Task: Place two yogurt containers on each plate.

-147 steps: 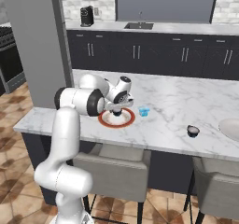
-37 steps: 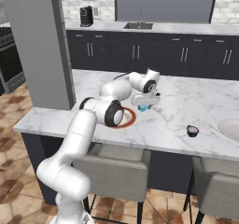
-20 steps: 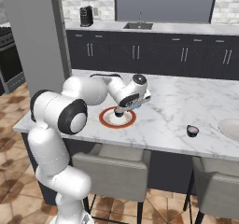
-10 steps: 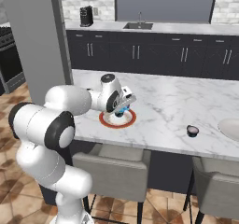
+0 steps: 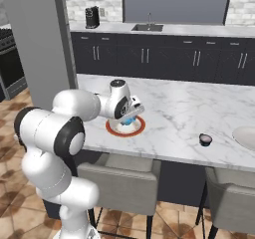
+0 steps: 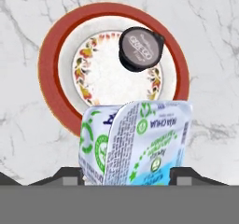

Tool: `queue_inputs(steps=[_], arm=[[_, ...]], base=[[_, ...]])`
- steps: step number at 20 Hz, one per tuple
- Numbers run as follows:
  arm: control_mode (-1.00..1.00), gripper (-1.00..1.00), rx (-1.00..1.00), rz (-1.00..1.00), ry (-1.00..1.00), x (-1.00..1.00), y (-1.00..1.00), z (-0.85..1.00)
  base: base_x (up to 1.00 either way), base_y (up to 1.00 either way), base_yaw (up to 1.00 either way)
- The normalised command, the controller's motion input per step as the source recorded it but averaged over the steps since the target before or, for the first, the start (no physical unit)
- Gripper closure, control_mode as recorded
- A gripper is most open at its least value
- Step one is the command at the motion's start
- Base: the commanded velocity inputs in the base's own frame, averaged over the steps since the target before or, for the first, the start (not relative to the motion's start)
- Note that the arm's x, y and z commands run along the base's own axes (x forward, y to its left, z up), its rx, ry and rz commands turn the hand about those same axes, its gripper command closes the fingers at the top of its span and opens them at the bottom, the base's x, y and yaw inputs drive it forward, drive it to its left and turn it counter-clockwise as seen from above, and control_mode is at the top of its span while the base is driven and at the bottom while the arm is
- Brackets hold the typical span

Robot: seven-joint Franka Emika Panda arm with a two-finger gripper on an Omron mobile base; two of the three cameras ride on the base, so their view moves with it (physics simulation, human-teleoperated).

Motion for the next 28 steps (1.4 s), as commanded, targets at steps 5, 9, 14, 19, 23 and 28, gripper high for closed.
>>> queue_inputs(steps=[5, 9, 14, 19, 23, 28], arm=[[-1.0, 1.0, 0.0, 0.0, 0.01, 0.01, 0.0, -0.2], [-1.0, 1.0, -0.03, 0.0, 0.0, 0.0, 0.06, -0.18], [-1.0, 1.0, 0.0, 0.0, 0.0, 0.08, 0.0, -0.22], [-1.0, 1.0, -0.01, 0.0, 0.0, 0.17, 0.0, -0.19], [-1.0, 1.0, -0.02, 0.0, 0.0, 0.19, 0.0, -0.16], [-1.0, 1.0, 0.0, 0.0, 0.0, 0.09, 0.0, -0.21]], base=[[0.0, 0.0, 0.0], [0.0, 0.0, 0.0], [0.0, 0.0, 0.0], [0.0, 0.0, 0.0], [0.0, 0.0, 0.0], [0.0, 0.0, 0.0]])
